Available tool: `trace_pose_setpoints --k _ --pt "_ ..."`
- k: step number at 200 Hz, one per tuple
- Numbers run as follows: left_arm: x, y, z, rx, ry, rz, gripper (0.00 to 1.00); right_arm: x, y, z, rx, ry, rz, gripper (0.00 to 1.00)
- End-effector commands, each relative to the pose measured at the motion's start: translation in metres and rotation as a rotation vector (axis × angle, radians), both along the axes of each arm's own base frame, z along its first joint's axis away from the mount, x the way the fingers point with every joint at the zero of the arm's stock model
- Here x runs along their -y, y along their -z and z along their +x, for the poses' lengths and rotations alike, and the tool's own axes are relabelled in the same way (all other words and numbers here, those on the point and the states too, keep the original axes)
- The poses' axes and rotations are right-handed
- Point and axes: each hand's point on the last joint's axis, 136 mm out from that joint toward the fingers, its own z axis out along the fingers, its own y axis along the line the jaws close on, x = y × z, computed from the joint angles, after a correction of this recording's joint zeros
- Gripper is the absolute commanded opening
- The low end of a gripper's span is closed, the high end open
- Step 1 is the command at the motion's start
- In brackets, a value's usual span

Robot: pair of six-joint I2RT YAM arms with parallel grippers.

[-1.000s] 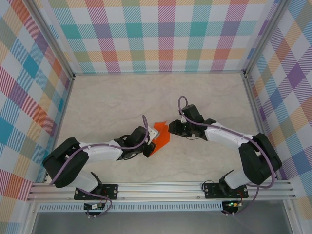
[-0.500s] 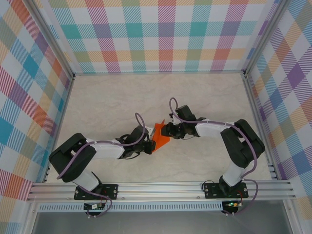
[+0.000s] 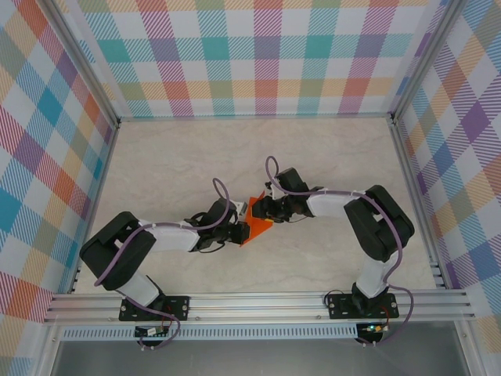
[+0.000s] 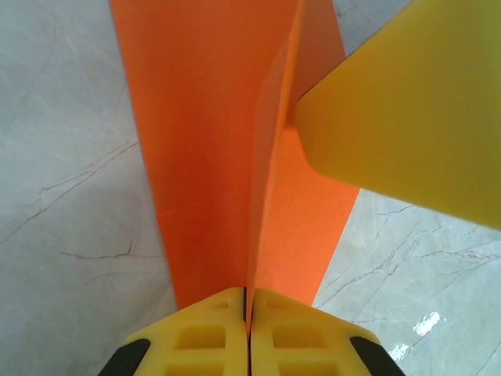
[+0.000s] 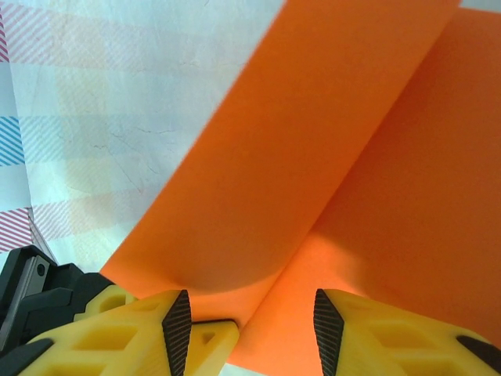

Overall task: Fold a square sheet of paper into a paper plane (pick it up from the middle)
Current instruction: Fourth fold the wing at the center of the table.

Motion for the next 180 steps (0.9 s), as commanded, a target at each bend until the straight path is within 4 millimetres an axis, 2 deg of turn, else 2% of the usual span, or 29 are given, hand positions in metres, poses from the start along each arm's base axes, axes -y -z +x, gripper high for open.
trace_pose_setpoints --k 1,50,75,102,138,180 --pt "0.003 -0.002 0.003 -0.027 0.027 0.000 0.06 -0.008 0.000 0.004 0.018 -0.020 0.010 0.48" --pt "0.003 -0.004 0.005 -0.037 0.046 0.008 0.13 -0.001 0.018 0.006 -0.029 0.034 -0.045 0.50" --pt "0.000 -0.010 0.006 -0.012 0.033 0.002 0.23 0.004 0.026 0.008 -0.045 0.068 -0.083 0.51" --pt "-0.006 -0.016 0.006 0.026 0.004 -0.020 0.28 0.007 0.030 0.009 -0.057 0.094 -0.102 0.51" --pt "-0.011 -0.026 0.006 0.085 -0.034 -0.077 0.28 0.011 0.033 0.009 -0.073 0.126 -0.115 0.51" --pt "-0.016 -0.018 0.006 0.077 -0.087 -0.098 0.23 0.015 0.037 0.009 -0.093 0.161 -0.134 0.51"
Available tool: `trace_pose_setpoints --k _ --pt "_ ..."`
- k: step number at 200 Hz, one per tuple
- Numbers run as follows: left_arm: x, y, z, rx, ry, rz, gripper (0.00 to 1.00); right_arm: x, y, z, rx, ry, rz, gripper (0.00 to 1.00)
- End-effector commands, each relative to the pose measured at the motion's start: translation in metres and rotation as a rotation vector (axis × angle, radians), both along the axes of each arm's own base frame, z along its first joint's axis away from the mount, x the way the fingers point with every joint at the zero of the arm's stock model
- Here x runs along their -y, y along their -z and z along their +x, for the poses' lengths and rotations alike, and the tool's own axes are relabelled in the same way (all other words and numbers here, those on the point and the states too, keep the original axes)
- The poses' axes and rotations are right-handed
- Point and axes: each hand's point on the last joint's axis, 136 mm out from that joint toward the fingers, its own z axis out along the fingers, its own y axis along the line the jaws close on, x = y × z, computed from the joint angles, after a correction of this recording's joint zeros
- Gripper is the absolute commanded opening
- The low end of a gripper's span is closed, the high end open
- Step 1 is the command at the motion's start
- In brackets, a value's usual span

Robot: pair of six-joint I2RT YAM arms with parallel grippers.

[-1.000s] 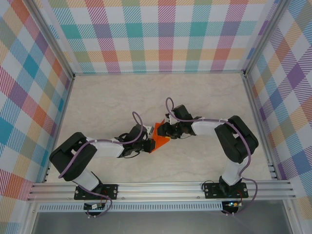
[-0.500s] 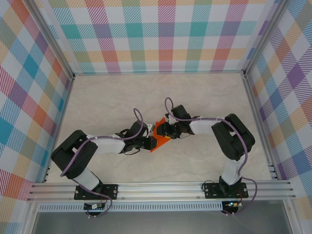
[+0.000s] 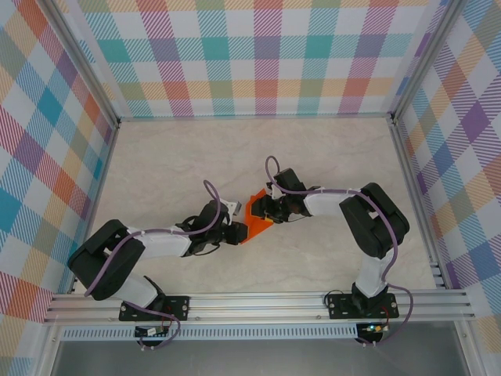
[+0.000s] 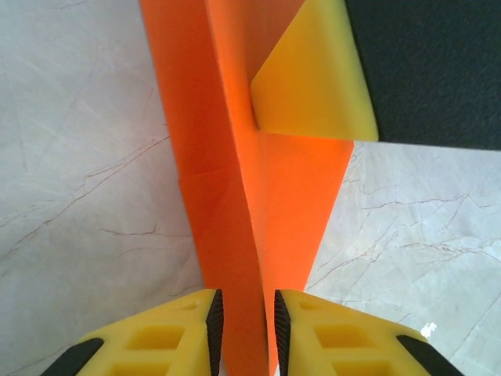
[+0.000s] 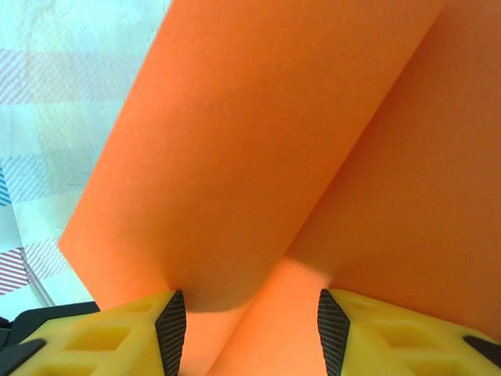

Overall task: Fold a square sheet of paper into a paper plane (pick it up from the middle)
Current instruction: Fourth fold the wing at the center of the table.

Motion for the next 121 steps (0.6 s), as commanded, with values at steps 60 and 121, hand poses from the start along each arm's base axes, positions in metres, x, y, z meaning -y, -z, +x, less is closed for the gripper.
trace_pose_setpoints --k 60,121 --pt "-0.003 -0.002 0.015 0.019 -0.087 -0.027 0.17 0.024 0.030 -0.004 -0.057 0.083 -0.150 0.47" --pt "-0.015 -0.013 0.022 0.021 -0.177 -0.001 0.25 0.043 0.045 -0.010 -0.120 0.131 -0.274 0.41"
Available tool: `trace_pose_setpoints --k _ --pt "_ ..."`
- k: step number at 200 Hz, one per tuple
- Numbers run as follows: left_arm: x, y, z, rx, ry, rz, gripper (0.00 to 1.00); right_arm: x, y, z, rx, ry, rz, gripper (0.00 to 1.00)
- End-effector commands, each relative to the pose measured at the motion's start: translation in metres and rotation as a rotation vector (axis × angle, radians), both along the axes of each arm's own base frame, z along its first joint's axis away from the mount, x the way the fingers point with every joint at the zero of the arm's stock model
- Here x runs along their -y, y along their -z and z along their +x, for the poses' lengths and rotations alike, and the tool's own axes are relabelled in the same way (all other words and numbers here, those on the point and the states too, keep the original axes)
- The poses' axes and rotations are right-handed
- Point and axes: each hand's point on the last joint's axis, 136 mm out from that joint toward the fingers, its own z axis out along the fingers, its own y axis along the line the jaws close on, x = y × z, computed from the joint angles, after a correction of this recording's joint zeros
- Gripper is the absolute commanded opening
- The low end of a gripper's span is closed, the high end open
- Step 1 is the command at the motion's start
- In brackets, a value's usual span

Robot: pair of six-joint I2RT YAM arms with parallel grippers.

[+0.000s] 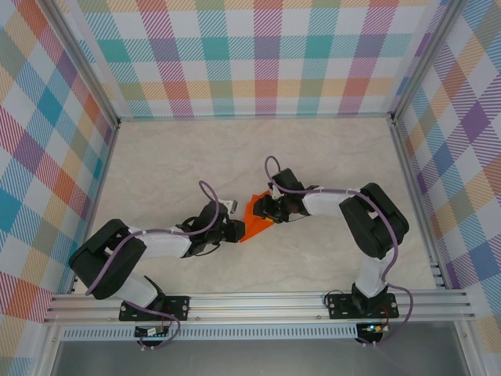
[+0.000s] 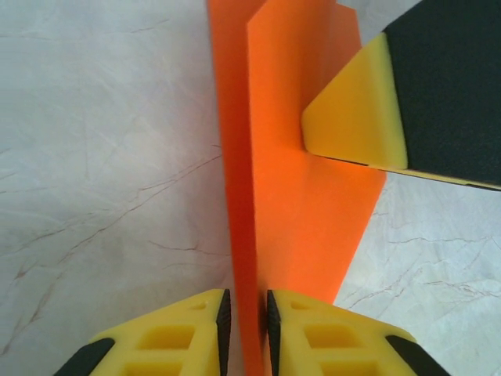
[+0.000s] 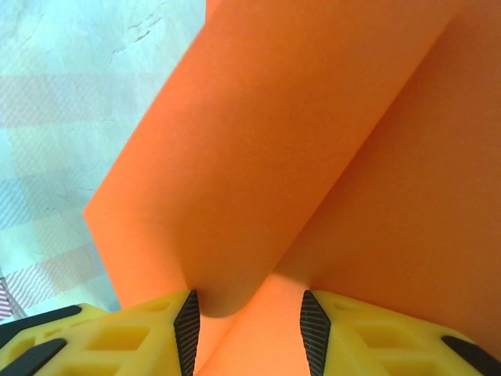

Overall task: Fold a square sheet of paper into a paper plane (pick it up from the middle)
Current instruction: Fourth fold the wing at the center of the table.

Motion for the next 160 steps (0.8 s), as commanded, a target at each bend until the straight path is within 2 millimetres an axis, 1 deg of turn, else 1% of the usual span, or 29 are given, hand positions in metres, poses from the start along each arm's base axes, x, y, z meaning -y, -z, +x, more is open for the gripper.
trace_pose_setpoints --k 1,48,81,119,136,160 --pt "-0.006 -0.015 0.011 0.015 -0.068 -0.003 0.25 0.035 0.040 -0.014 -0.107 0.069 -0.199 0.41" --pt "-0.009 -0.025 0.017 0.001 -0.141 -0.025 0.29 0.044 0.047 -0.016 -0.146 0.091 -0.267 0.38" --pt "0.003 -0.033 0.020 -0.016 -0.127 -0.072 0.30 0.050 0.051 -0.019 -0.163 0.104 -0.297 0.37" --pt "0.021 -0.040 0.022 -0.050 -0.086 -0.152 0.30 0.056 0.055 -0.021 -0.178 0.137 -0.321 0.37" --pt "0.028 -0.039 0.021 -0.073 -0.063 -0.170 0.29 0.059 0.056 -0.021 -0.179 0.158 -0.329 0.36" --pt "0.033 -0.028 0.023 -0.113 -0.059 -0.156 0.25 0.057 0.054 -0.020 -0.169 0.167 -0.309 0.36"
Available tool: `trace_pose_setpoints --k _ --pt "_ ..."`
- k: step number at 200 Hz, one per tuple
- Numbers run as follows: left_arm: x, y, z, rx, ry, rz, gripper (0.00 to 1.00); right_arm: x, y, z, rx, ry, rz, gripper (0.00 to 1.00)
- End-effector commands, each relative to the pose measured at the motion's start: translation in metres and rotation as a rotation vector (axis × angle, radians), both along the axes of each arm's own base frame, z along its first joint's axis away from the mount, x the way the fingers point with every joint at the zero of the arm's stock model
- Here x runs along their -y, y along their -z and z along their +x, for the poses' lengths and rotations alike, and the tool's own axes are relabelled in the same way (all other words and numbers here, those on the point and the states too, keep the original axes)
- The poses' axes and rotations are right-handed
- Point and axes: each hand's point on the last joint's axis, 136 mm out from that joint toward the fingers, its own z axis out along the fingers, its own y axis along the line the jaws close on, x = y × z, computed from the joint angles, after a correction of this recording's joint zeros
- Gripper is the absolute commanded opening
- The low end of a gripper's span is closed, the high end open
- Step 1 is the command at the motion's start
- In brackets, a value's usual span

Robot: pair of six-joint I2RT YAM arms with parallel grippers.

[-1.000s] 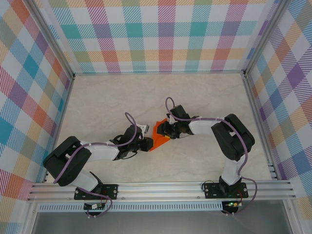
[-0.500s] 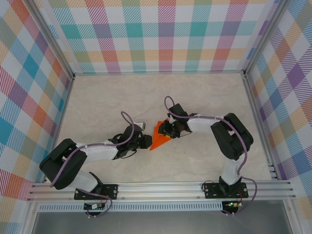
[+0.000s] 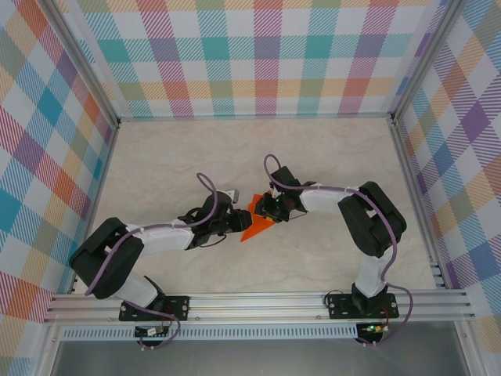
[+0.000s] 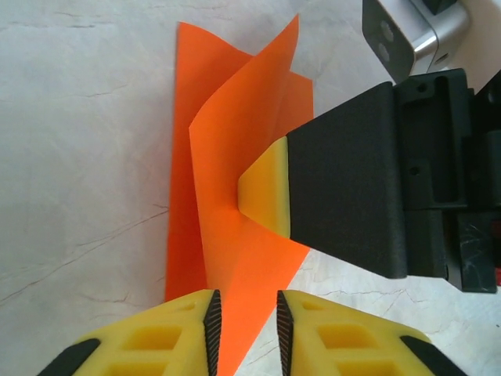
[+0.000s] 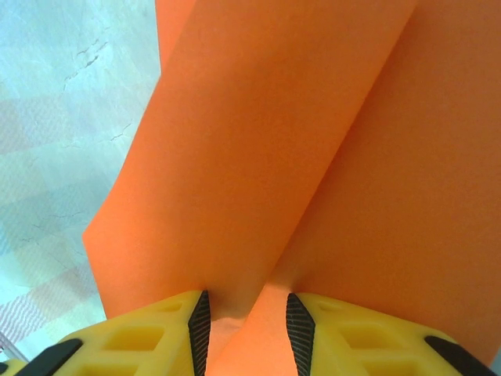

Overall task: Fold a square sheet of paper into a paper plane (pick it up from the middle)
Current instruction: Fourth fold the wing at the center of the table.

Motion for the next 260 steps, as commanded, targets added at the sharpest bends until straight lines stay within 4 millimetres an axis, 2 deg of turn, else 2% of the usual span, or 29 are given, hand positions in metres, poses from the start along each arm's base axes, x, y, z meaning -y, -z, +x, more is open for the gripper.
trace_pose_setpoints --k 1,28,42,70,158,196,260 --pt "0.010 0.002 0.005 -0.040 0.011 -0.035 0.25 0.050 0.049 -0.023 -0.107 0.084 -0.228 0.36" --pt "0.003 0.008 0.011 -0.044 -0.031 0.001 0.25 0.047 0.045 -0.022 -0.097 0.079 -0.204 0.36" --pt "-0.002 0.007 0.011 -0.026 -0.038 0.021 0.31 0.046 0.044 -0.022 -0.094 0.076 -0.198 0.36" --pt "-0.006 0.002 0.009 -0.003 -0.031 0.030 0.36 0.044 0.044 -0.022 -0.095 0.071 -0.187 0.36" --pt "-0.013 0.016 0.008 -0.022 -0.045 -0.012 0.36 0.036 0.035 -0.021 -0.082 0.067 -0.123 0.36" --pt "0.006 0.016 0.007 -0.018 0.021 -0.105 0.28 0.028 0.021 -0.017 -0.045 0.059 -0.057 0.36" --pt "0.010 0.016 0.011 0.014 0.044 -0.131 0.13 0.014 -0.019 -0.012 0.061 0.015 0.138 0.37"
